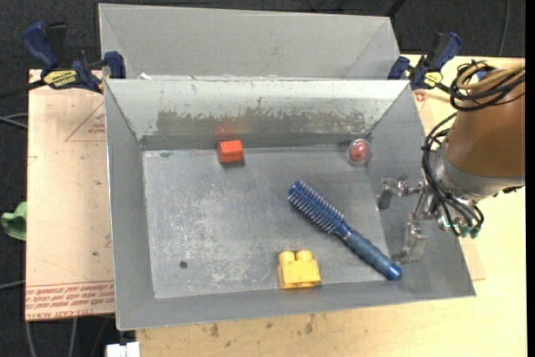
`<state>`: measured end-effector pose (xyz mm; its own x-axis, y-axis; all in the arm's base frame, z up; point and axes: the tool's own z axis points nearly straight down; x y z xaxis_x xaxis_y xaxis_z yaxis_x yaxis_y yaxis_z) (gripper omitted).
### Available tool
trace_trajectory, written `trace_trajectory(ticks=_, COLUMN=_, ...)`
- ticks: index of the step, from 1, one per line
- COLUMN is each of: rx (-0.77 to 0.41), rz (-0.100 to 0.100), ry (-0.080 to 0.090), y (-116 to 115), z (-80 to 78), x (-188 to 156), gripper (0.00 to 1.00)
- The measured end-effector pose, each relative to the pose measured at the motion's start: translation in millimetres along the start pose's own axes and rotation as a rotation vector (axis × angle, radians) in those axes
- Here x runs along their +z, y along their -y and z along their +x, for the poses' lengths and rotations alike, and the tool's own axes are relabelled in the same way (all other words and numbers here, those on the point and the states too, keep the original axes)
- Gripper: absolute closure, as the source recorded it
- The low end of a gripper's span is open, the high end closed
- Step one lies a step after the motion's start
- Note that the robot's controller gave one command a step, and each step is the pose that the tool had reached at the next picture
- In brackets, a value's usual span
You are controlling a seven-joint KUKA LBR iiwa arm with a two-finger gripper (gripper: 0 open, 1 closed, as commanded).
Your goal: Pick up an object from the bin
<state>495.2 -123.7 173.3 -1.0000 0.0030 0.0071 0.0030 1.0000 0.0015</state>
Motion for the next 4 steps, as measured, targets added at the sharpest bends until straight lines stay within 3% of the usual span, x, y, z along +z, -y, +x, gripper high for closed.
trace_trajectory(ticks=1, rx=0.028, rz=-0.003, ry=0.001, y=-49, z=-6.1, x=108, gripper=0.0)
trace_trajectory(ticks=2, rx=0.03, rz=0.001, ry=0.008, y=-47, z=-7.9, x=103, gripper=1.0)
trace_trajectory(ticks=3, rx=-0.011, rz=0.003, ry=0.019, y=-36, z=-95.1, x=65, gripper=1.0)
trace_trajectory(ticks=4, rx=0.023, rz=0.002, ry=0.02, y=-35, z=-131.9, x=-51, gripper=1.0)
